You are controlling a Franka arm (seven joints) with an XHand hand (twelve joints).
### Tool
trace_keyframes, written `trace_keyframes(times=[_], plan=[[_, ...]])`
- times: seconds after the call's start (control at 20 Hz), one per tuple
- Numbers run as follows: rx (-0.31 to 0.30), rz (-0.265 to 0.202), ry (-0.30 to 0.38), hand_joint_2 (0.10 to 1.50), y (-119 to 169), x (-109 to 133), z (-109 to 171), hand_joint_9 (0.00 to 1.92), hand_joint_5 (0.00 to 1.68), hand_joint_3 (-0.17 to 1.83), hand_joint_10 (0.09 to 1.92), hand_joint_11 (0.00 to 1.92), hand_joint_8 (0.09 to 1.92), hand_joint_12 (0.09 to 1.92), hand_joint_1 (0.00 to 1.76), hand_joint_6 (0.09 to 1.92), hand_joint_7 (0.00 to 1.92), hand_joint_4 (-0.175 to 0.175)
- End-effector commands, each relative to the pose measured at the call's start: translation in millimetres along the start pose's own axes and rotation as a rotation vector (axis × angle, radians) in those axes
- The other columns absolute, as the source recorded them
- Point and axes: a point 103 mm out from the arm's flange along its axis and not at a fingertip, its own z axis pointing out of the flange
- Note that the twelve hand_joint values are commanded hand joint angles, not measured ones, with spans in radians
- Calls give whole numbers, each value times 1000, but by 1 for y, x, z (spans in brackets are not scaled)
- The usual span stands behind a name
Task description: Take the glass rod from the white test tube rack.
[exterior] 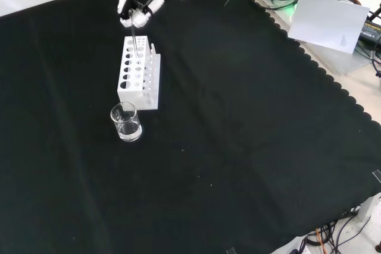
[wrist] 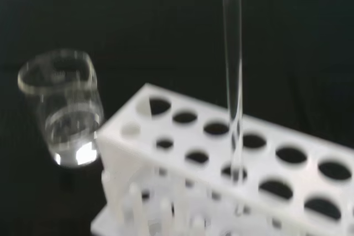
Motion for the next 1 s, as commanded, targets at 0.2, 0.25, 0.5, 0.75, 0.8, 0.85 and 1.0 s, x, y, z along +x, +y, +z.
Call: trace_keyframes(times=[0.2,0.25,0.5,0.75,0.8,0.85,1.0], plan=[[-59,91,35,1127,0,20,-70,1621,1118,-175,855,1447,995,1076,1301,517,1185,-175],[-58,99,43,1125,-1,22,-76,1626,1126,-175,841,1448,987,1077,1302,501,1189,-175],[-45,115,50,1119,-10,35,-105,1657,1149,-175,794,1459,970,1083,1304,450,1199,-175],[-44,117,35,1119,-14,49,-126,1671,1155,-175,788,1468,977,1087,1304,433,1196,-175],[-55,107,40,1119,-17,50,-130,1673,1156,-175,788,1468,978,1087,1304,431,1195,-175],[-63,105,48,1119,-19,51,-135,1675,1157,-175,788,1469,979,1088,1304,428,1194,-175],[-73,97,57,1119,-22,56,-142,1680,1160,-175,788,1470,983,1089,1304,421,1192,-175]])
